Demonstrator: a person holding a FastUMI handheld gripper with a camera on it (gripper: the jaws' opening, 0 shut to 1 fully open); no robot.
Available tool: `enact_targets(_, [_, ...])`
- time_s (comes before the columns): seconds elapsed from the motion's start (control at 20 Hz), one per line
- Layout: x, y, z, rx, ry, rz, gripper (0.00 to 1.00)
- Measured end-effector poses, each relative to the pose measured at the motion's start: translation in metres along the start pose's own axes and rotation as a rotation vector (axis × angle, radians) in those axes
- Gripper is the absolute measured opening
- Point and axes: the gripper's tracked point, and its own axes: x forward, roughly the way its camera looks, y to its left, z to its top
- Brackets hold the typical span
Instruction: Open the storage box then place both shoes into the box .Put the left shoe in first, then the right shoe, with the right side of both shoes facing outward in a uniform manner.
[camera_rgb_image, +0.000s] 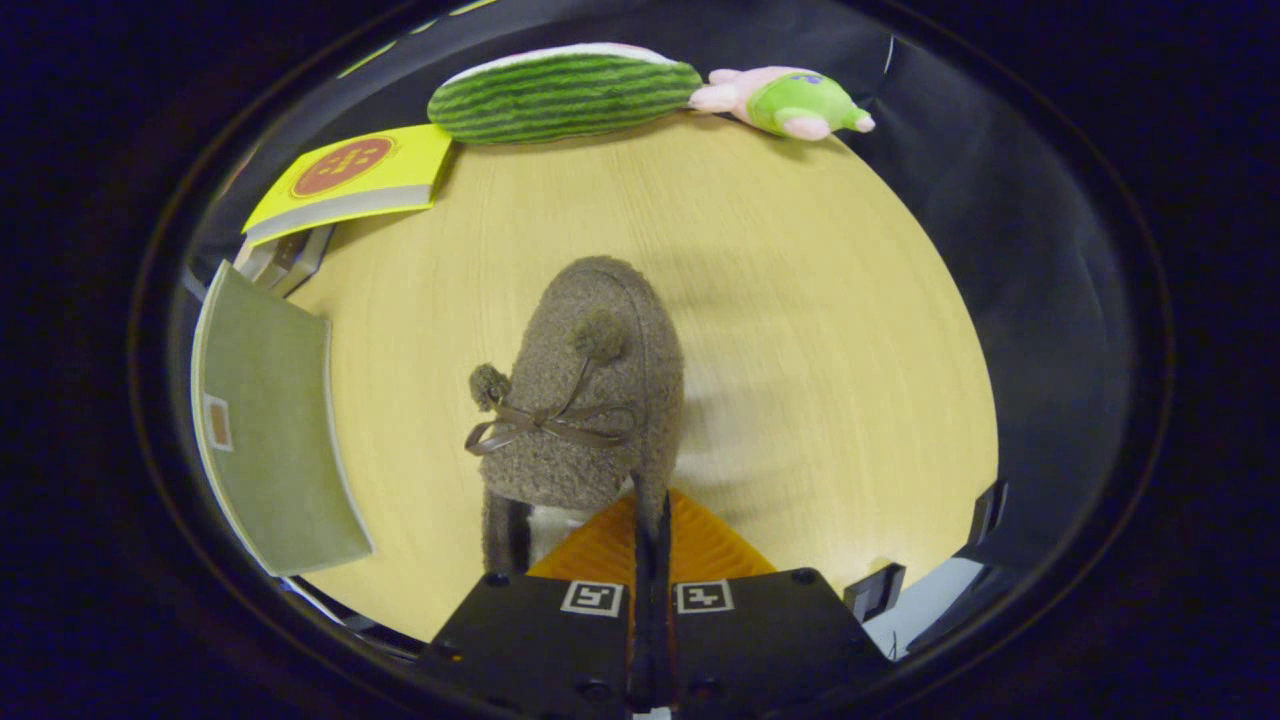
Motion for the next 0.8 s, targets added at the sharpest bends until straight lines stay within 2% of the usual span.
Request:
enact_targets(0.25, [-0.052, 0.014, 0.008, -0.046, -0.08, -0.004, 0.06])
enact_targets(0.8, [-0.156, 0.103, 0.005, -0.136, -0.181, 0.11, 0.06])
